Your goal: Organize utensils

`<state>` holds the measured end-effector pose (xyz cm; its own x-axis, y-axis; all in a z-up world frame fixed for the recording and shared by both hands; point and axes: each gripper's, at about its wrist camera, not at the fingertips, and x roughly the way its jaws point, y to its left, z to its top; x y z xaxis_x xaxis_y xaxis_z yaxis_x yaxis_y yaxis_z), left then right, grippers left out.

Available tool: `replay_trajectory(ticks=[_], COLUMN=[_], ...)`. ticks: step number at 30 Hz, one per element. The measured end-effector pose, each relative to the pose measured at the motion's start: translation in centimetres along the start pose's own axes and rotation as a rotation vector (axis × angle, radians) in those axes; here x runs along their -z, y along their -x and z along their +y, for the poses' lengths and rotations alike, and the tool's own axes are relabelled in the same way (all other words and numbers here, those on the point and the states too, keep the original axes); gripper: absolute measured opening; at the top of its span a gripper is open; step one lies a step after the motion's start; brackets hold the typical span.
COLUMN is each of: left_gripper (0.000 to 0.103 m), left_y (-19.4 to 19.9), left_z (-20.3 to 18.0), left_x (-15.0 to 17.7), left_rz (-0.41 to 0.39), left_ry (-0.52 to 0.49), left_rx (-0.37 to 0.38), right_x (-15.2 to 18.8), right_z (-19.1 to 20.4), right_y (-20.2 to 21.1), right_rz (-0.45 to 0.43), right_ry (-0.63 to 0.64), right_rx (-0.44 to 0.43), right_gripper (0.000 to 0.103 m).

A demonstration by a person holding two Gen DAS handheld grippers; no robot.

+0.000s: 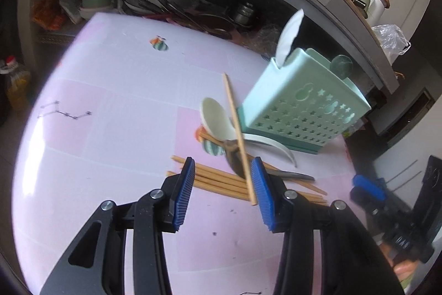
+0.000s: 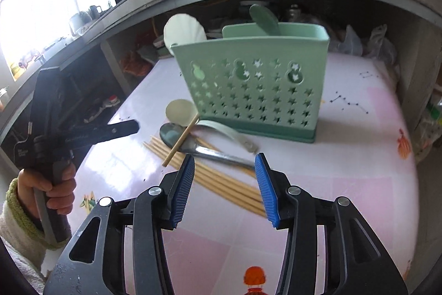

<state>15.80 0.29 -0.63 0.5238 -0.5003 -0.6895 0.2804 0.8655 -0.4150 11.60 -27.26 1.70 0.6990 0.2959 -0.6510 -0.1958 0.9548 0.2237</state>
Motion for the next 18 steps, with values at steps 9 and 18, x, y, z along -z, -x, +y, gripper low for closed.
replay_trajectory(ticks=[9, 18], left_gripper=[0.022, 0.012], left_y=[-4.3, -7.2], left_z=[-0.8, -0.9], left_x=[-1.5, -1.9], left_rz=[0.072, 0.157], left_ry=[0.001, 0.009], left_rx=[-0.015, -0.066], right_x=[0.2, 0.5], right_z=[-1.3, -2.3], right_y=[-0.2, -0.1], right_rz=[0.006, 0.008], right_ry=[-0.040, -0.062], right_rx=[-0.028, -0.044], right_gripper=[0.044, 0.044])
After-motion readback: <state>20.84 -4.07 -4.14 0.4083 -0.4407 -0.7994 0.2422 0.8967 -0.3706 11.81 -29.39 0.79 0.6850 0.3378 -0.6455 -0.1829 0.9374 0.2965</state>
